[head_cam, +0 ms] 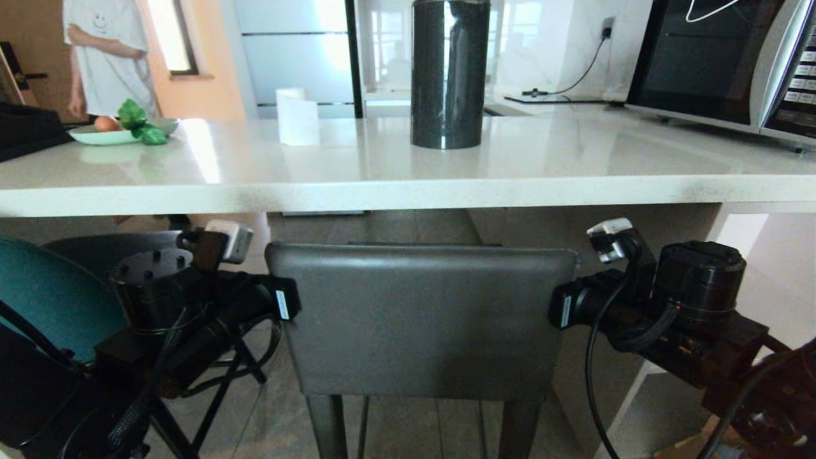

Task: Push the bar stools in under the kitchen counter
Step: Push the gray chair back under the dining table

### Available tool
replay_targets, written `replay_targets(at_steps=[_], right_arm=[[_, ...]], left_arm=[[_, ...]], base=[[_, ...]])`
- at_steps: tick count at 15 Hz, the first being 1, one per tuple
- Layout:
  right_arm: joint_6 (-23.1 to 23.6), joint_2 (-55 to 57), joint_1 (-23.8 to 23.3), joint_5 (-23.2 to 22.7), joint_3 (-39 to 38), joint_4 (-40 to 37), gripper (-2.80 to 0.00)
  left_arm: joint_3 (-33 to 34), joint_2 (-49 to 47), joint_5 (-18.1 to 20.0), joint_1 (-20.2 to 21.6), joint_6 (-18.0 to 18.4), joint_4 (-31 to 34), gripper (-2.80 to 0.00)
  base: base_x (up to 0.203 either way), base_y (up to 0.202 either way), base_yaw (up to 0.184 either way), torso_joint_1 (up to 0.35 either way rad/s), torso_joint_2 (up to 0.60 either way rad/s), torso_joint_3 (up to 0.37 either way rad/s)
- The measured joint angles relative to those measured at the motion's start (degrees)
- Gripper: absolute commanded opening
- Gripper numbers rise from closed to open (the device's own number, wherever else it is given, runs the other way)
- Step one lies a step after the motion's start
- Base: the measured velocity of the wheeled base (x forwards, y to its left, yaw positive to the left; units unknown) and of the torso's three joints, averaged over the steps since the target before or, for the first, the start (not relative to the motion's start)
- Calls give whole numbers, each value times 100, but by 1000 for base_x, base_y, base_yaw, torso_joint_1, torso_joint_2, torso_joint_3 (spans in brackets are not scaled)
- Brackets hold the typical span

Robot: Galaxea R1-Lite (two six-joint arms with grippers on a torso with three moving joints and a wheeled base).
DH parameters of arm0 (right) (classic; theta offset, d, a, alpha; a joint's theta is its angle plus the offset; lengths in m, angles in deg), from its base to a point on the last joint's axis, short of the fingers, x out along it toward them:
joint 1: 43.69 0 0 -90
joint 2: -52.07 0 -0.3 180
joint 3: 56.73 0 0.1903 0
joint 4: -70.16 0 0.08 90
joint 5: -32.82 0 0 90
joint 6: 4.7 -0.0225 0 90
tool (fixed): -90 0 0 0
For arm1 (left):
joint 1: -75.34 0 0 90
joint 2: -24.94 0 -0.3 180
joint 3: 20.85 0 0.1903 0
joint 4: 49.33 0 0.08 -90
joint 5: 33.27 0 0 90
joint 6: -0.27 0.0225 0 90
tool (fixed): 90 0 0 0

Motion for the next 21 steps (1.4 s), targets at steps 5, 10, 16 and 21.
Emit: replay_targets(at_steps=[5, 10, 16, 21], right_arm=[[12, -20, 8, 32, -70, 52, -280], [-19, -339, 16, 16, -516, 402, -280], [-17, -1009, 11, 176, -777, 317, -280], [-25, -947, -144, 151, -690, 412, -280]], left_arm=[[141, -12, -30, -13, 1, -289, -280], [535, 243, -4, -75, -2, -580, -280], [722, 910, 29, -127, -5, -484, -280], [669, 851, 13, -19, -11, -609, -280]], base=[[0, 0, 0, 0, 0, 0], [0, 0, 0, 0, 0, 0], [0, 0, 0, 0, 0, 0], [0, 0, 0, 0, 0, 0]])
